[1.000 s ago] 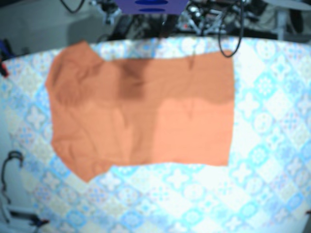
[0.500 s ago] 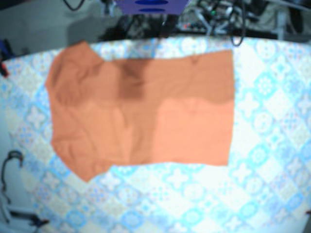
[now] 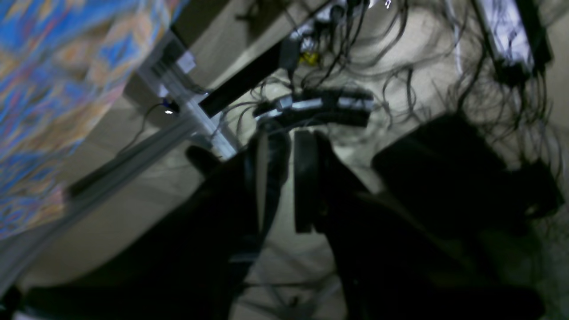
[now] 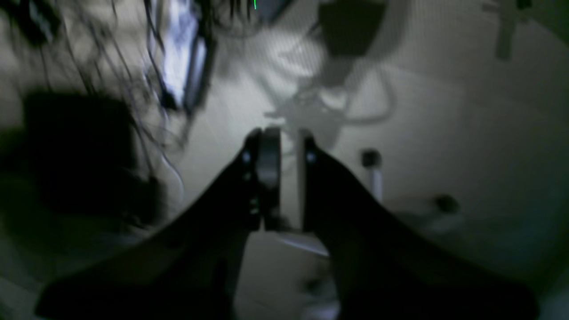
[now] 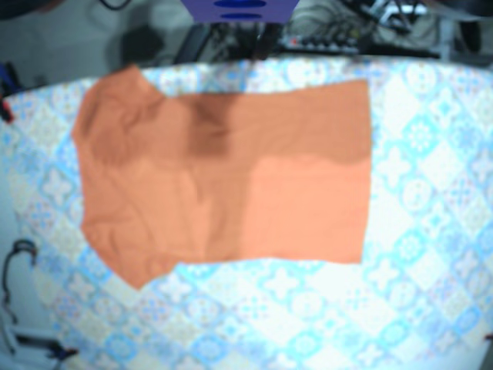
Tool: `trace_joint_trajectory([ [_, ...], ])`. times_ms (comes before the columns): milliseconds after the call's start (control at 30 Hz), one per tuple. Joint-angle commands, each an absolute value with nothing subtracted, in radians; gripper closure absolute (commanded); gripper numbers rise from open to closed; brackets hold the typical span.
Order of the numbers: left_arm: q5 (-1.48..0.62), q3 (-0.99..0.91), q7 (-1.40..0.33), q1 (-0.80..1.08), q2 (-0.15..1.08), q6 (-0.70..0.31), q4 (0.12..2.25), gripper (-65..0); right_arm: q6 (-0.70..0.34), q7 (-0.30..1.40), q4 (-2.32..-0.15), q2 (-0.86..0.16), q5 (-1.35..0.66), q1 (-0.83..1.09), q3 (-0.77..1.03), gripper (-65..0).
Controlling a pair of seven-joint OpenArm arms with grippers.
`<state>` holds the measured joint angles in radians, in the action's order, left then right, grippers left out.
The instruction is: Fold the T-shirt properly
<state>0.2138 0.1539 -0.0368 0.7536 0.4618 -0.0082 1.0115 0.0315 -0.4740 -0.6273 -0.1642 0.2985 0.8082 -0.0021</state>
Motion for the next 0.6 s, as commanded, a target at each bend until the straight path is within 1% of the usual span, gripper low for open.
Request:
trace_joint_trajectory([
  [0, 0.213, 0.151, -0.027, 0.797, 0.503, -0.004, 1.063, -9.6, 0.074, -0.503, -0.69, -0.205, 0.295, 0.849, 0.002, -6.8],
  [67, 0.213, 0.15, -0.027, 0.851, 0.552, -0.004, 1.132, -9.7, 0.131, -0.501, -0.791, -0.243, 0.335, 0.903, 0.002, -6.9],
  [133, 0.214, 0.128, -0.027, 0.891, 0.593, -0.004, 1.193, -9.7, 0.16, -0.496, -0.875, -0.28, 0.389, 0.946, 0.007, -7.1],
  [200, 0.22, 0.093, -0.027, 0.923, 0.613, -0.004, 1.247, -9.7, 0.189, -0.481, -0.938, -0.292, 0.435, 0.975, 0.054, -7.1],
  [367, 0.239, 0.033, -0.035, 0.977, 0.691, -0.004, 1.388, -9.7, 0.196, -0.423, -1.127, -0.283, 0.631, 1.026, 0.239, -7.1],
  [467, 0.335, 0.021, -0.035, 0.987, 0.731, -0.004, 1.454, -9.7, 0.196, -0.423, -1.25, -0.255, 0.776, 1.04, 0.334, -7.1],
  [567, 0.441, -0.038, -0.035, 1.017, 0.736, -0.004, 1.509, -9.7, 0.194, -0.427, -1.359, -0.245, 0.891, 1.052, 0.397, -7.1],
])
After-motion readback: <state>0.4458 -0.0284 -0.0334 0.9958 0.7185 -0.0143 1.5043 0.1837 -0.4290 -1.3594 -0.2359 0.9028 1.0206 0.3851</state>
